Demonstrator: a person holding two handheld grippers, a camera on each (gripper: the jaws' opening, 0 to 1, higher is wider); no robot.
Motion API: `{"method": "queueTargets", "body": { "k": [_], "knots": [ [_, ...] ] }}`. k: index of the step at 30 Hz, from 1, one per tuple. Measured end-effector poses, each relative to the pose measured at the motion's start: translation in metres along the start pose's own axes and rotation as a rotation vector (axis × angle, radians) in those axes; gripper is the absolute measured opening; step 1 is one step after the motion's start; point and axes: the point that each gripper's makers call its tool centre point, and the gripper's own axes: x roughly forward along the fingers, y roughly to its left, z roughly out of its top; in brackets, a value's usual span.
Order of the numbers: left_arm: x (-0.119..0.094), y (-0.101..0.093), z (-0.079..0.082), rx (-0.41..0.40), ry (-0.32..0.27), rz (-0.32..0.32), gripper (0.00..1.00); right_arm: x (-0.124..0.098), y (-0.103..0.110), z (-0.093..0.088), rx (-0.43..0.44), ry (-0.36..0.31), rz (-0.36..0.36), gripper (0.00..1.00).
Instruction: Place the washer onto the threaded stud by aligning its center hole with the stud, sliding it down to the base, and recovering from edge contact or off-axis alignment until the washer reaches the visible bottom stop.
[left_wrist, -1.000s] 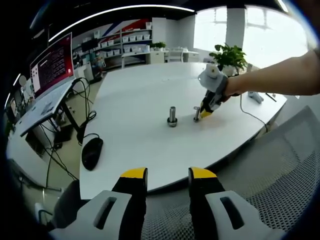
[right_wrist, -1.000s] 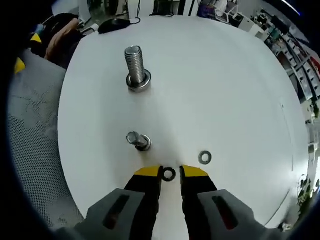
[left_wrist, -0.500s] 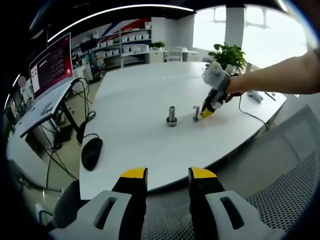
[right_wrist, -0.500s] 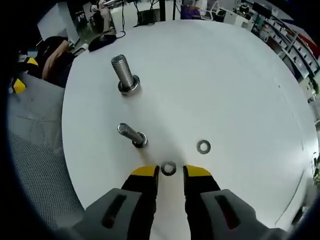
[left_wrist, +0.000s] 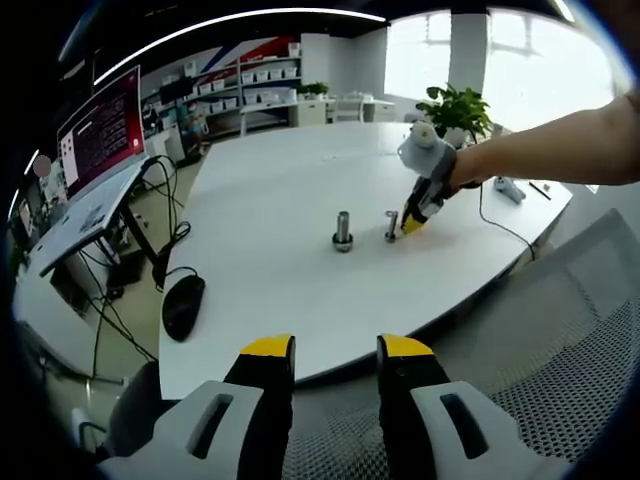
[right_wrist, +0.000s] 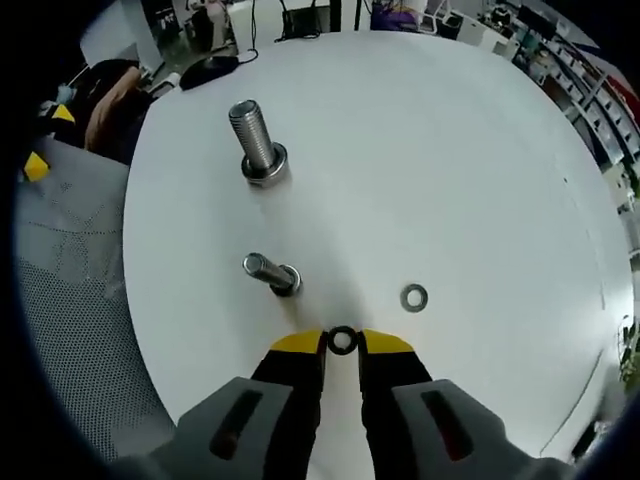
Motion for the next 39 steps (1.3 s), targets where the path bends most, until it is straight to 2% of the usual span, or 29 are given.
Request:
{"method": "queueTargets", "body": {
  "k": [2,4,6,8,11,14,21,26,30,35,39],
  "knots": [
    [0.0,0.0,0.0,0.001,0.0,0.0,0.31,-0.001,-0.001,-0.002,0.006,-0.018,0.011,0.16],
    [0.0,0.0,0.0,0.002,0.0,-0.001,0.31,-0.002,0.005,-0.001,0.031,-0.037,0.041,0.2],
    [-0.001,-0.001,0.0,0.002,-0.001,-0.001,0.31,-0.001,0.006,-0.005,0.012,-0.033,0.038,0.22],
    [0.0,-0.001,0.0,0.001,-0.001,-0.001,0.31,-0.003,0.006,-0.006,-0.032,-0.015,0.031,0.22],
    [0.0,0.0,0.0,0.001,0.0,-0.001,0.31,-0.002,0.003,-0.004,-0.025,0.002,0.028,0.21],
    [0.0,-0.001,0.0,0.002,-0.001,-0.001,0.31,-0.003,0.001,-0.005,-0.025,0.017,0.016,0.16],
    [-0.001,-0.002,0.002,-0.001,-0.003,0.0,0.31,-0.003,0.0,-0.004,-0.034,0.004,0.007,0.14],
    [0.0,-0.001,0.0,0.003,0.001,-0.003,0.31,-0.002,0.0,-0.004,-0.004,-0.014,-0.003,0.14],
    [0.0,0.0,-0.001,0.005,0.001,-0.004,0.31,0.0,-0.003,-0.003,0.018,-0.002,-0.01,0.14],
    [0.0,-0.001,-0.001,0.009,0.002,-0.007,0.31,-0.007,0.002,-0.007,0.036,0.015,-0.016,0.14],
    [0.0,-0.002,0.0,0.009,-0.001,-0.008,0.31,-0.02,0.001,0.002,0.042,-0.017,-0.011,0.14]
  ]
}}
